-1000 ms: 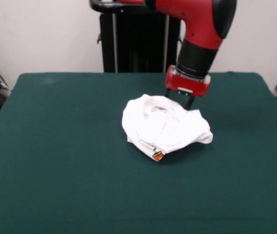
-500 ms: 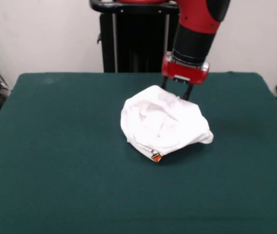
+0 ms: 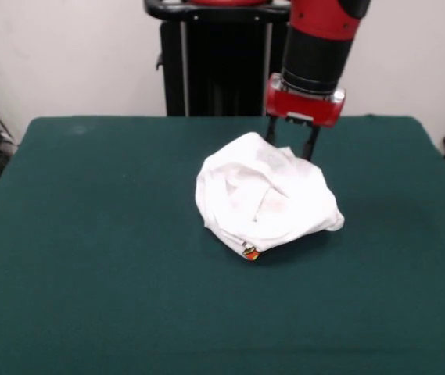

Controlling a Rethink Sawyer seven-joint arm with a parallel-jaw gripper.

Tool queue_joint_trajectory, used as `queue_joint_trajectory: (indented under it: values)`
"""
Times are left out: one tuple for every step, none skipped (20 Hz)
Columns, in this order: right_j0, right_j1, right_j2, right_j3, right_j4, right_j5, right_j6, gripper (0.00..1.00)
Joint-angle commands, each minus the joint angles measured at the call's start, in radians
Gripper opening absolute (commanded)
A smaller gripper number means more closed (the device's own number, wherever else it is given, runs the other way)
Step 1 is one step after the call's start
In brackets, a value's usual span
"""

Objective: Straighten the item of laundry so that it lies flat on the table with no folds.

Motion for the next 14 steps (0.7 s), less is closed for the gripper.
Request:
queue_joint_trajectory:
  values:
    - [-0.001, 0.007, 0.142, -0.084, 0.007, 0.127, 0.131, 1.0]
    - [0.001, 0.007, 0.141, -0.09, 0.008, 0.134, 0.133, 1.0]
    - [0.003, 0.008, 0.14, -0.096, 0.008, 0.14, 0.135, 1.0]
    - [0.002, 0.008, 0.14, -0.101, 0.008, 0.146, 0.135, 1.0]
    - [0.002, 0.006, 0.142, -0.103, 0.008, 0.15, 0.136, 1.0]
    - [0.001, 0.005, 0.143, -0.106, 0.009, 0.157, 0.137, 1.0]
    - [0.002, 0.002, 0.142, -0.108, 0.009, 0.162, 0.139, 1.0]
    - [0.007, 0.001, 0.135, -0.115, 0.01, 0.171, 0.145, 1.0]
    - [0.017, 0.004, 0.121, -0.126, 0.008, 0.176, 0.152, 1.0]
    - [0.027, 0.01, 0.108, -0.137, 0.008, 0.175, 0.16, 1.0]
    - [0.03, 0.02, 0.101, -0.147, 0.007, 0.167, 0.163, 1.0]
    - [0.028, 0.03, 0.102, -0.153, 0.007, 0.155, 0.164, 1.0]
    - [0.028, 0.041, 0.099, -0.16, 0.007, 0.143, 0.165, 1.0]
    - [0.029, 0.05, 0.096, -0.166, 0.007, 0.134, 0.168, 1.0]
